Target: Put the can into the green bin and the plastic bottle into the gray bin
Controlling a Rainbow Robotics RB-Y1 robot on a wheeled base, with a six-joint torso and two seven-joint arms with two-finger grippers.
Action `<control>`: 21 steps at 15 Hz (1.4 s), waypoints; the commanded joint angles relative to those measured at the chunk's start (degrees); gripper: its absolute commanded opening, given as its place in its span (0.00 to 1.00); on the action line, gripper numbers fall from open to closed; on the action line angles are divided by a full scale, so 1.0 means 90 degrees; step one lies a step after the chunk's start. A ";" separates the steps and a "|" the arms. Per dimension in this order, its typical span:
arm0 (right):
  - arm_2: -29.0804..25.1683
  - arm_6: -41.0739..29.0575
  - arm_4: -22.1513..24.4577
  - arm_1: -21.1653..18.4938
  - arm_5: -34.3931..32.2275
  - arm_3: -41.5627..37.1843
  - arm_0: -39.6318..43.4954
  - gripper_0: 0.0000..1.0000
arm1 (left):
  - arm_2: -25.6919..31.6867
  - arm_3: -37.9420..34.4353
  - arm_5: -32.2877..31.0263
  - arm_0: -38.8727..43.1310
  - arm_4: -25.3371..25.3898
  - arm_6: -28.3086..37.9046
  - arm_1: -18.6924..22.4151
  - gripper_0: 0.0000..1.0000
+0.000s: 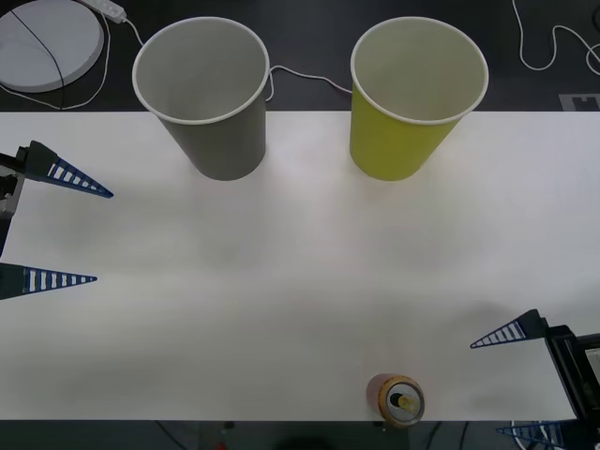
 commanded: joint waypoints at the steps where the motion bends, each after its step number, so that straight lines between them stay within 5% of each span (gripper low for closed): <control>1: 0.0013 0.0103 -0.0008 0.0322 -0.0001 0.0097 -0.0010 1.00 | 0.0000 0.0000 0.0000 0.0000 0.0000 0.0000 0.0000 1.00; 21: 0.0160 0.0855 0.0715 0.2129 0.0790 0.0605 -0.0137 1.00 | 0.0000 0.0000 0.0000 0.0000 0.0000 0.0000 0.0000 1.00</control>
